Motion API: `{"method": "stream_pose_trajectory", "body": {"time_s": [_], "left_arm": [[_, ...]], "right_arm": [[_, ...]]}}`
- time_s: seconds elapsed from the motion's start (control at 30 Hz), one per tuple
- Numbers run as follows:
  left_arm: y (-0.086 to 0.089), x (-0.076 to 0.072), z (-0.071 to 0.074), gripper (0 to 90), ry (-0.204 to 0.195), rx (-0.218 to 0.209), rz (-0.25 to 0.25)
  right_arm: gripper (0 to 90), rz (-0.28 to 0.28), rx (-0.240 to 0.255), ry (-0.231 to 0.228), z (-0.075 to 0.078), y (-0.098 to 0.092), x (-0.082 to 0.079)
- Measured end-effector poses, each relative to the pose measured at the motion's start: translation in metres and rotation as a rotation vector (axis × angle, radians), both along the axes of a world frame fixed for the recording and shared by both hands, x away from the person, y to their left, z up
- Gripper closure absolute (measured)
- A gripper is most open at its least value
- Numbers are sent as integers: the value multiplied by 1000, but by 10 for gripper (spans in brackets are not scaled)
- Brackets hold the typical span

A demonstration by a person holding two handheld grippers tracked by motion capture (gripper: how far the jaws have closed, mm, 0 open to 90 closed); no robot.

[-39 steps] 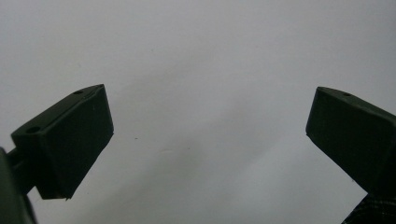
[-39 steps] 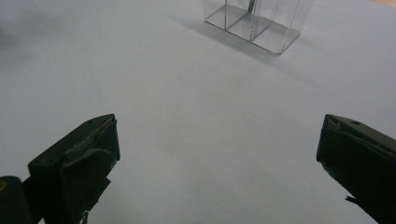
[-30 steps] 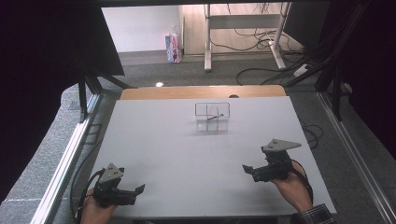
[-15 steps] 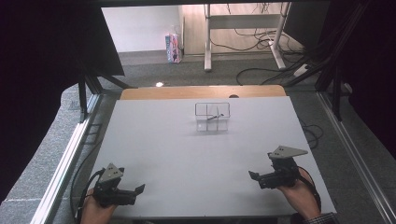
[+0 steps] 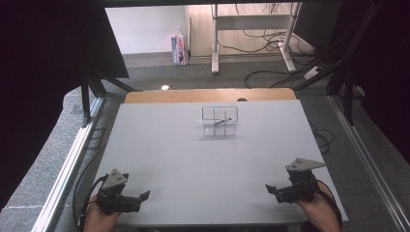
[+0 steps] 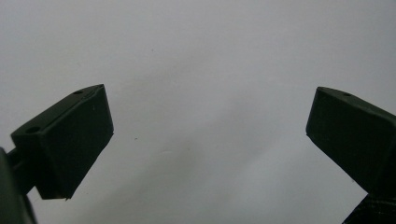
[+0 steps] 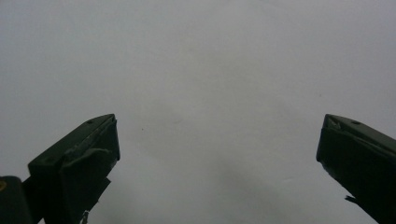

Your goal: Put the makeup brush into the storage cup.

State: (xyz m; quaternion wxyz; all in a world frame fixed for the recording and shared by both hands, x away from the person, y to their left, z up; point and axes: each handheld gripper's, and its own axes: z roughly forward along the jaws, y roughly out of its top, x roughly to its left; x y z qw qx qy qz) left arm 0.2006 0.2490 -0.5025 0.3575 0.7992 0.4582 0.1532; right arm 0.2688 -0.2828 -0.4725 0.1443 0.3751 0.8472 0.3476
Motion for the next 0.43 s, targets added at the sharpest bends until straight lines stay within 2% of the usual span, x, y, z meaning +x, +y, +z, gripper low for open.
{"method": "stream_pose_trajectory", "body": {"time_s": [0.2, 0.43], "left_arm": [[0, 0, 0, 15, 2, 1, 0], [-1, 2, -1, 15, 14, 1, 15]], "right_arm": [[0, -1, -31, 32, -4, -3, -4], [2, -13, -31, 51, -6, -4, -2]]}}
